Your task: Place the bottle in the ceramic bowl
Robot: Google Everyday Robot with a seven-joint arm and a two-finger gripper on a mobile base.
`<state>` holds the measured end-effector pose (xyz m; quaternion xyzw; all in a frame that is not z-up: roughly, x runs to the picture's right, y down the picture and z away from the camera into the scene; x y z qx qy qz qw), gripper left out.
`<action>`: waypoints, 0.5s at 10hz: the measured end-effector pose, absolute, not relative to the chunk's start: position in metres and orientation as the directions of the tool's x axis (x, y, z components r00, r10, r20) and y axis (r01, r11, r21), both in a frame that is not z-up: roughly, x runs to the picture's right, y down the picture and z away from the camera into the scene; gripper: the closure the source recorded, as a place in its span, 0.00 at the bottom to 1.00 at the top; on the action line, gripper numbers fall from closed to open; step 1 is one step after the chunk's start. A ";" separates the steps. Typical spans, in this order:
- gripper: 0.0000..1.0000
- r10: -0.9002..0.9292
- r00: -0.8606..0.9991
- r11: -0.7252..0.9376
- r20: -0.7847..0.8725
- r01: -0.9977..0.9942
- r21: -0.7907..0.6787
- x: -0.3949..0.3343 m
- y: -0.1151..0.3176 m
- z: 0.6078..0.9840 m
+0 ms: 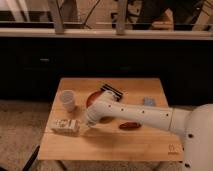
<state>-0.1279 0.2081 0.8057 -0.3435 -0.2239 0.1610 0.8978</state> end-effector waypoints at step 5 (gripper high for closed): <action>0.79 0.449 0.851 0.704 0.271 -0.150 -0.694 -0.121 0.207 0.807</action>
